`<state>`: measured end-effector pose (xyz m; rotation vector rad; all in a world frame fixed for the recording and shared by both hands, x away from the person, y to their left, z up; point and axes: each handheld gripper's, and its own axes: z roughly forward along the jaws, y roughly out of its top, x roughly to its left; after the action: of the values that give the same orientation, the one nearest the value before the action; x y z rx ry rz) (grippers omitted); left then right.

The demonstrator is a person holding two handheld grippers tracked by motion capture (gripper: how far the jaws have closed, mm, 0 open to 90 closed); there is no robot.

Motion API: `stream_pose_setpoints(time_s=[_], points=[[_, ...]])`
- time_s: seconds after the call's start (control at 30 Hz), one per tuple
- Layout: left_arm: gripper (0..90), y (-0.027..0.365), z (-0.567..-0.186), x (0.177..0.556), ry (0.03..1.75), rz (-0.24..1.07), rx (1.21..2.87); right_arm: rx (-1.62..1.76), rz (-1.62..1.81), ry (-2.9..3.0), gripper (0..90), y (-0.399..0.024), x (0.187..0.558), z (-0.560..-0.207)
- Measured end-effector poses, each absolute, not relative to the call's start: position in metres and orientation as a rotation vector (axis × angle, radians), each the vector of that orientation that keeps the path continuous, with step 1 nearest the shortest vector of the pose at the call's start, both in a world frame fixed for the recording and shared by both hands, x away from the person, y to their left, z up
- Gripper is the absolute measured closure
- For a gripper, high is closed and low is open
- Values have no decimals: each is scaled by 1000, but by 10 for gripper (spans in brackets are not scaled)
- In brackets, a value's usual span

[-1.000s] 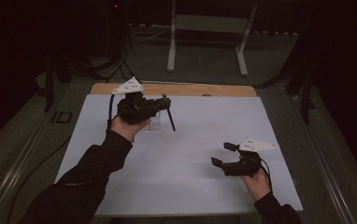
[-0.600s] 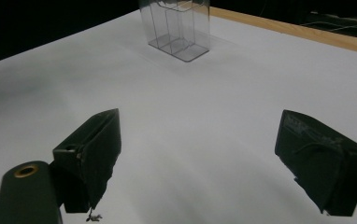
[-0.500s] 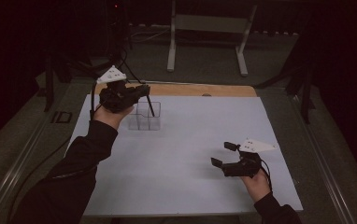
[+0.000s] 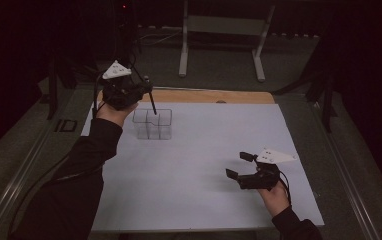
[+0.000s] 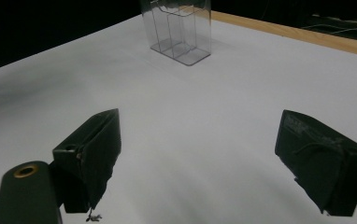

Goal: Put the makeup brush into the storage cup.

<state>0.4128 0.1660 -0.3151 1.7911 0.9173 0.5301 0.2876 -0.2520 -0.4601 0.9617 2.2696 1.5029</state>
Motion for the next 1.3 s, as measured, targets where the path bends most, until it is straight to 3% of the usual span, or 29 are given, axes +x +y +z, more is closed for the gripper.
stream_pose_setpoints(time_s=[0.83,1.3], points=[[851,167,-357,456,1046,550,1827,961,1507,2285,144,-251,288,-462],[851,162,-378,459,1084,479,1857,962,1504,2288,144,-252,288,-462]])
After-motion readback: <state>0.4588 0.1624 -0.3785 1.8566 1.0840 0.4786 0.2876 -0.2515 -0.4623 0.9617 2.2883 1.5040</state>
